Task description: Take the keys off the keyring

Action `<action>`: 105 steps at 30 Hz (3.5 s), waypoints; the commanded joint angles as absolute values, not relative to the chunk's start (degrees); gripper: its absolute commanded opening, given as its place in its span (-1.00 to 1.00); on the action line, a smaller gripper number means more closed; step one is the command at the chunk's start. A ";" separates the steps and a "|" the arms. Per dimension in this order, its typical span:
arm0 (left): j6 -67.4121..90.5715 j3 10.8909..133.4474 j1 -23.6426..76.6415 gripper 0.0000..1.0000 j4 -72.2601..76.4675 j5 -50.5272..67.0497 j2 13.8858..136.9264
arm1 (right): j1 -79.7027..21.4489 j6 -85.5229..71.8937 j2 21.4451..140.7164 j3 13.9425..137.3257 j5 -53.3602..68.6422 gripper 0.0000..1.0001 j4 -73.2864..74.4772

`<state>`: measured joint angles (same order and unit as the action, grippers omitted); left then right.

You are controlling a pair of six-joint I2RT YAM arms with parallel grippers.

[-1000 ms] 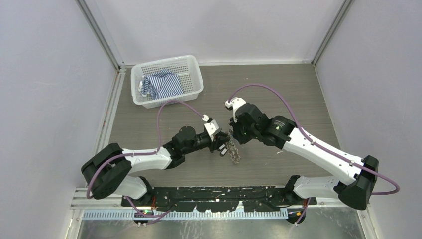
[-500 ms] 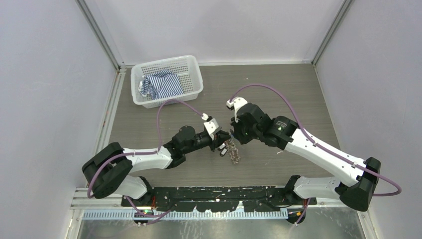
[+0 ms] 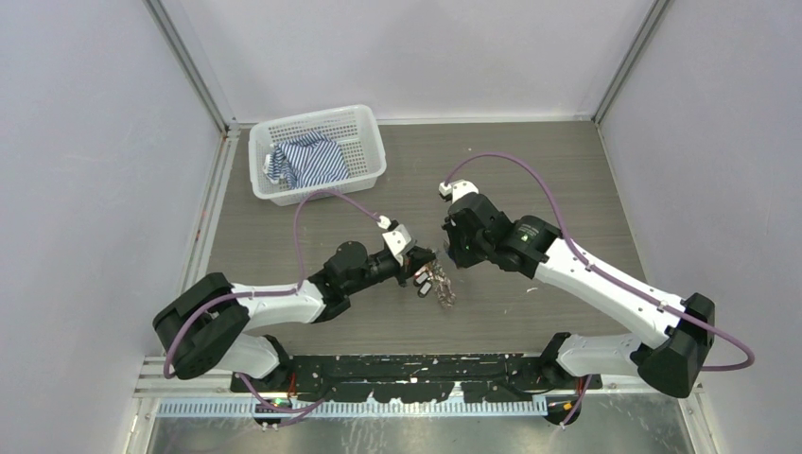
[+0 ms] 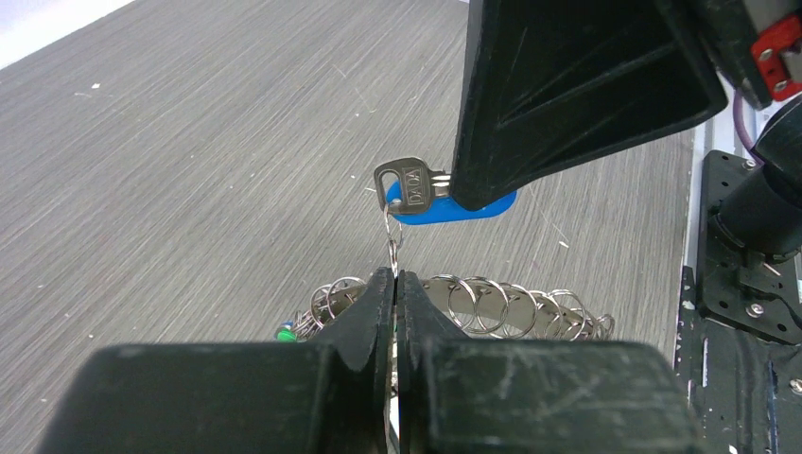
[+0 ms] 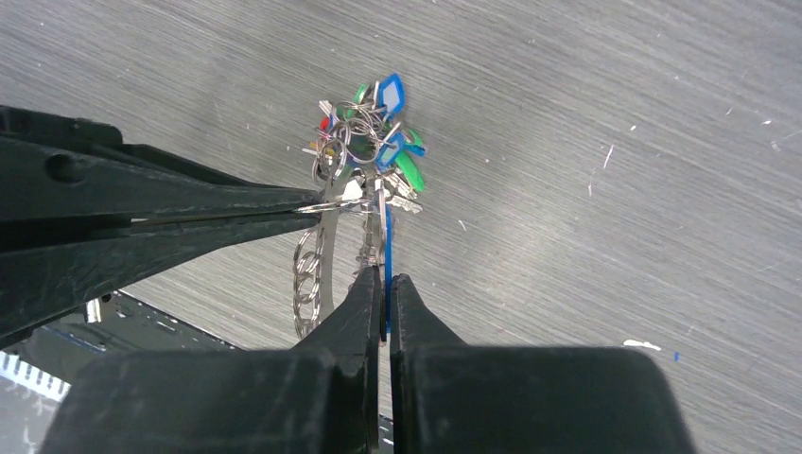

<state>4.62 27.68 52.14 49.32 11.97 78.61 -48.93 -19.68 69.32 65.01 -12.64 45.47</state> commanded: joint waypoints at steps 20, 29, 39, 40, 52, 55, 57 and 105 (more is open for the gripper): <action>3.95 25.31 53.26 -1.00 59.12 8.87 75.52 | -47.64 -24.37 72.38 62.58 -9.89 -0.98 41.62; 3.82 25.40 53.26 -0.99 59.15 8.22 75.56 | -47.63 -24.24 72.80 62.50 -9.39 -0.98 41.22; 3.56 25.49 53.26 -0.99 58.89 7.34 74.98 | -47.57 -24.09 73.13 62.14 -8.72 -0.98 40.94; 3.52 25.49 53.26 -0.99 58.89 7.30 74.91 | -47.63 -24.07 73.24 62.14 -8.70 -0.98 41.03; 3.43 25.41 53.26 -0.99 58.27 6.55 74.38 | -47.64 -24.26 73.39 61.35 -8.53 -0.98 40.23; 3.45 25.36 53.26 -0.99 58.35 6.32 74.36 | -47.57 -24.34 73.38 61.13 -8.46 -0.98 40.12; 3.50 25.36 53.26 -0.99 58.36 6.25 74.24 | -47.62 -24.34 73.39 60.95 -8.50 -0.98 39.95; 1.69 32.31 51.77 -0.54 32.66 9.20 67.43 | -52.06 -17.76 65.61 66.37 -13.58 -0.98 38.85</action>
<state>3.77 30.94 52.01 32.75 8.05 67.64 -51.48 -19.86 68.53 63.20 -11.53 41.36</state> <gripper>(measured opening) 0.253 0.048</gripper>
